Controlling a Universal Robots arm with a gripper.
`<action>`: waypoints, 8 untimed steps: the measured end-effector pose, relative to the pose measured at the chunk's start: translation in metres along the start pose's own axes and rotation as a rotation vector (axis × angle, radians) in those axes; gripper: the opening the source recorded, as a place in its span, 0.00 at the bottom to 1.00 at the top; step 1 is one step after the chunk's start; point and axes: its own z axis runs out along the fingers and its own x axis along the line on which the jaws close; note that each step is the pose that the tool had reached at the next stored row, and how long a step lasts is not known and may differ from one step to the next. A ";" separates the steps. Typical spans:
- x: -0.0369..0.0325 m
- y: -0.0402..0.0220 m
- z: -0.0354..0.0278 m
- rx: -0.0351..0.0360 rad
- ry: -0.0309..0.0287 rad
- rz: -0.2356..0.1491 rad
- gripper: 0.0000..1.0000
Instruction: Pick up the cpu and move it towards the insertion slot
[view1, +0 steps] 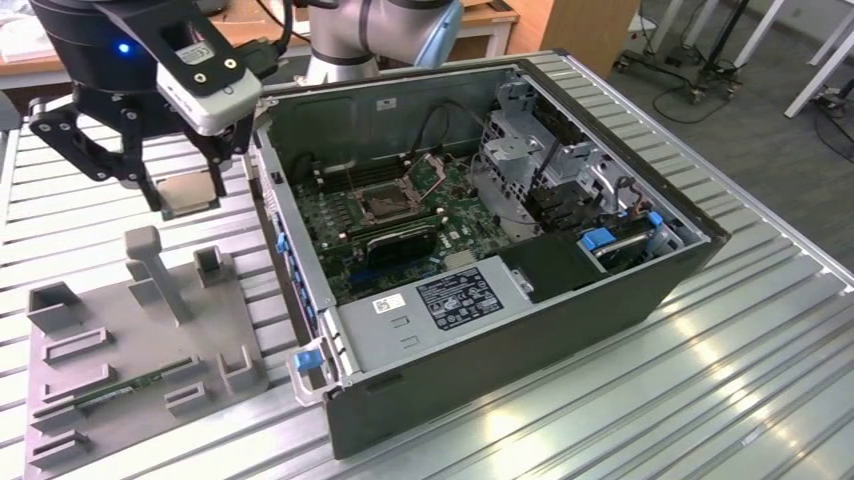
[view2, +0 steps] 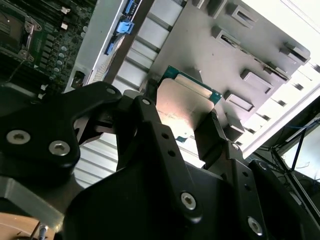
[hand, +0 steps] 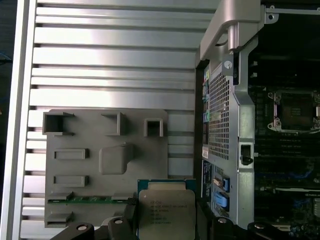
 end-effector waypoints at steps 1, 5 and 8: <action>-0.0017 0.0000 0.0001 -0.0001 -0.0001 0.000 0.54; -0.0086 -0.0001 0.0001 -0.0001 -0.0001 0.000 0.54; -0.0136 -0.0002 0.0001 -0.0001 -0.0001 0.000 0.54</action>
